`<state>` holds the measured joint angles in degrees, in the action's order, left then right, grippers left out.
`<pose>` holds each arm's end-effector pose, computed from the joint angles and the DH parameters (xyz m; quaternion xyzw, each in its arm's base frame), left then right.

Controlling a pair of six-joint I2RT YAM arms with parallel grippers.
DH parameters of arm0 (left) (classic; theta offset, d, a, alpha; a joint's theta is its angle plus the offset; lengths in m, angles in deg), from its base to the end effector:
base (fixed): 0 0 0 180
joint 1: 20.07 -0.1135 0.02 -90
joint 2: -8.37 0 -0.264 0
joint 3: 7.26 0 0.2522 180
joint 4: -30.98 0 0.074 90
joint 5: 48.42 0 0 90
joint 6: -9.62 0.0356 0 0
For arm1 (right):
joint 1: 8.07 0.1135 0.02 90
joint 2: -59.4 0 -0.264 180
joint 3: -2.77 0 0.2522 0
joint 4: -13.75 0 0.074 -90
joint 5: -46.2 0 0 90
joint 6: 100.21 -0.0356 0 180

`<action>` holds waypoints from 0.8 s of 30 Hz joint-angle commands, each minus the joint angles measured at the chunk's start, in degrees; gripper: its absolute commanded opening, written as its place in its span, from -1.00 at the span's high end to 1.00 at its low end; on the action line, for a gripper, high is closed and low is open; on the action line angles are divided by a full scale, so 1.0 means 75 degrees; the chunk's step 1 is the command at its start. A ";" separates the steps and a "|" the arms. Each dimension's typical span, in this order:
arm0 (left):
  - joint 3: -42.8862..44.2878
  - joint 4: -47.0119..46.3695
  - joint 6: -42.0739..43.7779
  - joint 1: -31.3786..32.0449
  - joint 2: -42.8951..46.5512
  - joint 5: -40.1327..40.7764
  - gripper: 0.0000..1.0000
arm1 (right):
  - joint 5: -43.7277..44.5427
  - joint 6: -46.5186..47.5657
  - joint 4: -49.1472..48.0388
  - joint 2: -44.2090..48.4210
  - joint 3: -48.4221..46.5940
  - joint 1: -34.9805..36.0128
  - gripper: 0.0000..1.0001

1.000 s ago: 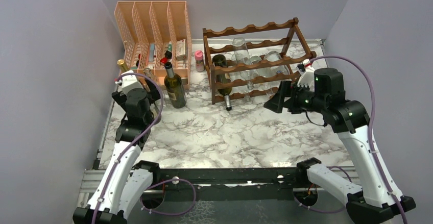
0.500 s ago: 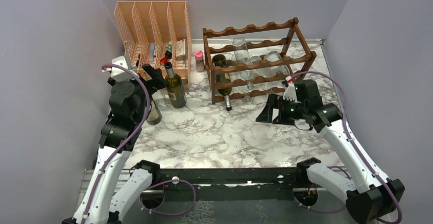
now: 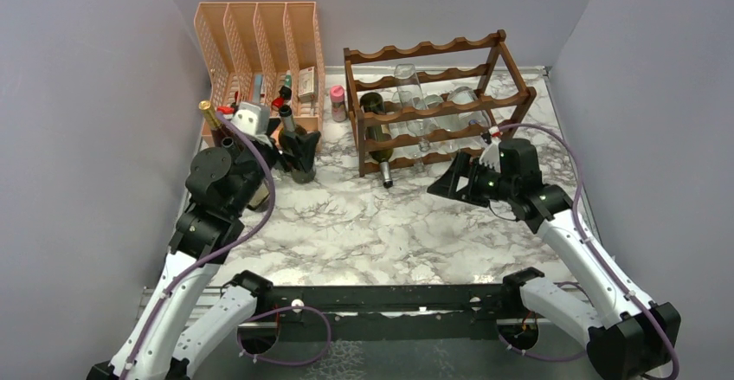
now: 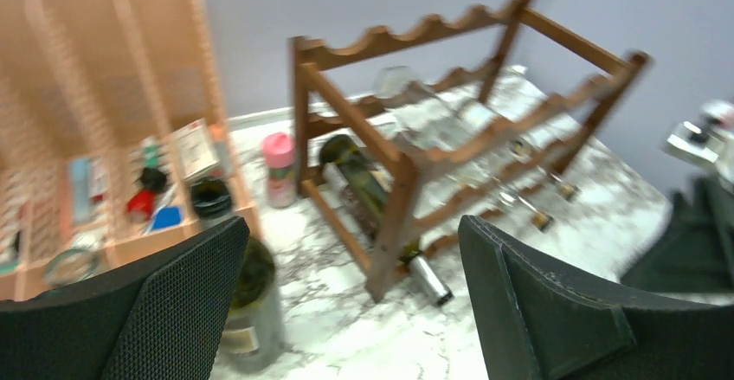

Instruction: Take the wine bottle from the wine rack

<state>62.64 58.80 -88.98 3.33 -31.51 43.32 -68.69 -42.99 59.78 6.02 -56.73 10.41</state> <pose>0.1338 -0.0567 0.4132 0.0784 0.6890 -0.1885 0.6955 0.1800 0.0760 0.2841 0.0196 0.8892 0.3548 0.2883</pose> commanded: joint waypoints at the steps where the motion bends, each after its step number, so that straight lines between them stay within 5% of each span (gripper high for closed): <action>1: -0.0598 -0.1016 0.0717 0.0359 0.0078 -0.2739 -0.94 | 0.0427 -0.0605 -0.1619 0.0220 0.0618 0.0020 -0.93; 6: -0.1571 -0.1690 0.0845 0.0585 0.0056 -0.3858 -0.94 | 0.1156 -0.1000 -0.3280 0.0486 0.1504 0.0020 -0.79; 15: -0.3341 -0.2278 0.1503 0.1330 0.1125 -0.1428 -0.97 | 0.2058 -0.0997 -0.6769 0.0089 0.2638 0.0020 -0.68; 24: -0.3767 -0.2709 0.1609 0.1838 0.1485 -0.0813 -0.98 | 0.1763 -0.0880 -0.8649 -0.1954 0.2247 0.0023 -0.62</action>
<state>34.82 42.06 -78.16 15.70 -20.47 33.20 -56.58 -49.74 5.42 -4.21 -37.91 10.41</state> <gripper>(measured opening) 0.987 0.812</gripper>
